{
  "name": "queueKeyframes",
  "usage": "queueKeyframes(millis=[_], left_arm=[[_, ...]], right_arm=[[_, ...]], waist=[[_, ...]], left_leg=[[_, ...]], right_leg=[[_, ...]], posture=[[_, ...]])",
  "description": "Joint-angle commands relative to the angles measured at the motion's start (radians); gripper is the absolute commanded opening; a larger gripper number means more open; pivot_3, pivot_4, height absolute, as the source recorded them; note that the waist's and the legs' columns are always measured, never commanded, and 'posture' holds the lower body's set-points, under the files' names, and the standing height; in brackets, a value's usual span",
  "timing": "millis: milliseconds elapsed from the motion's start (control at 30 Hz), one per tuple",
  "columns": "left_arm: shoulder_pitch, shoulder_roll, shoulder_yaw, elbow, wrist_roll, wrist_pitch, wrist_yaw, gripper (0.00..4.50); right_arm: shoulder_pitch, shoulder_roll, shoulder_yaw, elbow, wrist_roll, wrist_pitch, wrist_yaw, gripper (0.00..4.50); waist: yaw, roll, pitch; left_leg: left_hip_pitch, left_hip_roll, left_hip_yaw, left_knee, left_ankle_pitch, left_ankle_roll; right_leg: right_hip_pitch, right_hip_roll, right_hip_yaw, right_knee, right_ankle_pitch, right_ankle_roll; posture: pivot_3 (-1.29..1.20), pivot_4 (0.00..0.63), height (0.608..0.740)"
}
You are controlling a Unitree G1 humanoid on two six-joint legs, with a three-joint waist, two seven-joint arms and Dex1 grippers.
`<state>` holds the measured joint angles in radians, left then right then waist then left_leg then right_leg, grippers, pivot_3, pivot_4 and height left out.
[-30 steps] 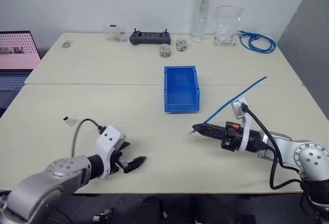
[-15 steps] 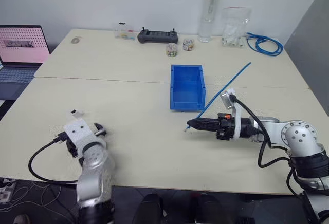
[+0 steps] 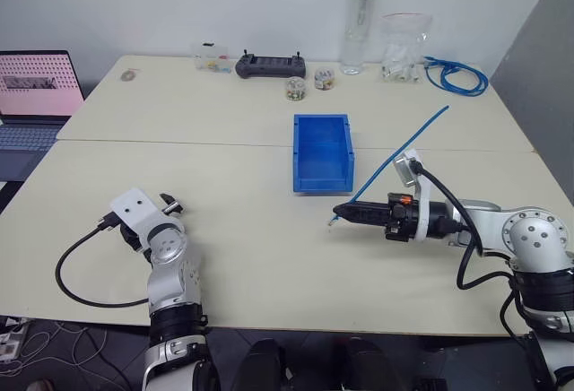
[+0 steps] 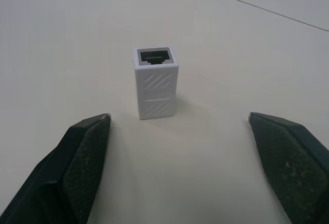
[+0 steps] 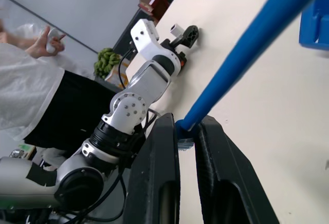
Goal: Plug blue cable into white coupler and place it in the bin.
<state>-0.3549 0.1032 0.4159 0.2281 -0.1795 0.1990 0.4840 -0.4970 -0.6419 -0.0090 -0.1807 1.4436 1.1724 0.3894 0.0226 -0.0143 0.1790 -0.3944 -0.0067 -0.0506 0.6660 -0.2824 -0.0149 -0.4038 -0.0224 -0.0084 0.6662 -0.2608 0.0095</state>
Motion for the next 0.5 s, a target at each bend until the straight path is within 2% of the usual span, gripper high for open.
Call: queueKeyframes(millis=[33,300,500], left_arm=[[-0.016,0.007,0.019,0.083,-0.006,-0.013,-0.015,4.49],[-0.071,0.021,0.036,0.186,0.0,-0.068,-0.01,4.49],[-0.074,0.017,0.045,0.187,0.006,-0.097,0.026,4.49]], right_arm=[[0.01,0.007,-0.053,-0.057,0.037,0.0,-0.02,0.14],[0.025,-0.007,-0.076,-0.071,0.034,0.011,-0.031,0.14],[0.032,-0.01,-0.092,-0.074,0.038,0.018,-0.038,0.14]], waist=[[0.0,0.002,-0.001],[0.0,0.007,-0.005],[0.0,0.009,-0.007]], left_leg=[[0.0,0.0,0.0,0.0,0.0,0.0],[0.0,0.0,0.0,0.0,0.0,0.0],[0.0,0.0,0.0,0.0,0.0,0.0]], right_leg=[[0.0,0.0,0.0,0.0,0.0,0.0],[0.0,0.0,0.0,0.001,0.0,0.0],[0.0,0.0,0.0,0.001,0.0,0.0]], posture=[[0.0,0.15,0.74],[0.0,0.15,0.74],[0.0,0.15,0.74]])
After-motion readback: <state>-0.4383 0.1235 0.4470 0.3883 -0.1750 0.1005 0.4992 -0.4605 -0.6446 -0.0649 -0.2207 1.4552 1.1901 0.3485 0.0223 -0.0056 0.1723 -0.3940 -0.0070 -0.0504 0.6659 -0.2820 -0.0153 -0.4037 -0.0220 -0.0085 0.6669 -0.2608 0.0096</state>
